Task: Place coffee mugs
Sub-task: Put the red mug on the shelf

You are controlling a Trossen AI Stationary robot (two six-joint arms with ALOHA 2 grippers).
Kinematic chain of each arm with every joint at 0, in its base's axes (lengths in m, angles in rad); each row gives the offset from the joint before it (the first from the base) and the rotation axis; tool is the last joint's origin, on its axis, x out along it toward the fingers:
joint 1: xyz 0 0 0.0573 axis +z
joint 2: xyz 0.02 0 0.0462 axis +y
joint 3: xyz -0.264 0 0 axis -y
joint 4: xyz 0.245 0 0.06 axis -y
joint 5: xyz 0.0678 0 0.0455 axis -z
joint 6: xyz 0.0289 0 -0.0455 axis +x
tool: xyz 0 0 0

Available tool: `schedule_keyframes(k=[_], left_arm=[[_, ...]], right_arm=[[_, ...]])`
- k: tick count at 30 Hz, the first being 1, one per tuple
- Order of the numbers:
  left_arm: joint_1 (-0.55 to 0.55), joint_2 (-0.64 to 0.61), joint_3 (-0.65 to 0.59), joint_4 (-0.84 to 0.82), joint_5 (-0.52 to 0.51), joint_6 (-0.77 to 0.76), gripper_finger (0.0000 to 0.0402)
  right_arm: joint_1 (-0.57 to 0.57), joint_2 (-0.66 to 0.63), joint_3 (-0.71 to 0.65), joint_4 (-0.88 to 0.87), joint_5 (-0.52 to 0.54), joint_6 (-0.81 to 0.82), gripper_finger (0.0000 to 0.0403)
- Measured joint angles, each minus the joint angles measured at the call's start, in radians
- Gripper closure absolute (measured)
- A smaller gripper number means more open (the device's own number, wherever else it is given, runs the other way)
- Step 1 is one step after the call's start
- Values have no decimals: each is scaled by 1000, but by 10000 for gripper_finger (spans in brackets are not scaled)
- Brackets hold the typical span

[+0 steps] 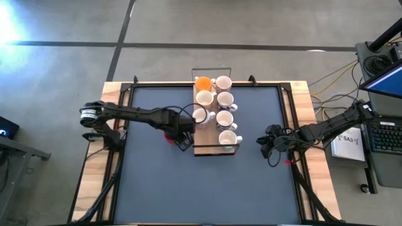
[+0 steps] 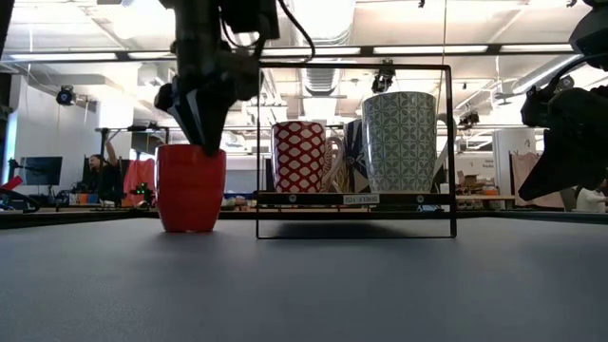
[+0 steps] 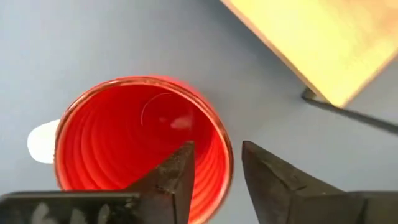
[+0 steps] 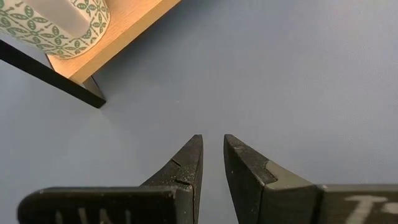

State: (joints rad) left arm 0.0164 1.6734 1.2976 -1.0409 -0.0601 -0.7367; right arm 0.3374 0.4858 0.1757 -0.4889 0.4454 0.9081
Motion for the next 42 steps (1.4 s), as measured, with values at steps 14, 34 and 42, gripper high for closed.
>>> schedule_keyframes(k=[14,34,42], left_arm=[[-8,-170,0,-145,-91,10,272],[0,-125,-165,-56,-194,-283,272],[0,-125,-223,2,-185,-339,306]], right_arm=[[0,0,0,0,0,0,349],[0,0,0,0,0,0,349],[0,0,0,0,0,0,349]])
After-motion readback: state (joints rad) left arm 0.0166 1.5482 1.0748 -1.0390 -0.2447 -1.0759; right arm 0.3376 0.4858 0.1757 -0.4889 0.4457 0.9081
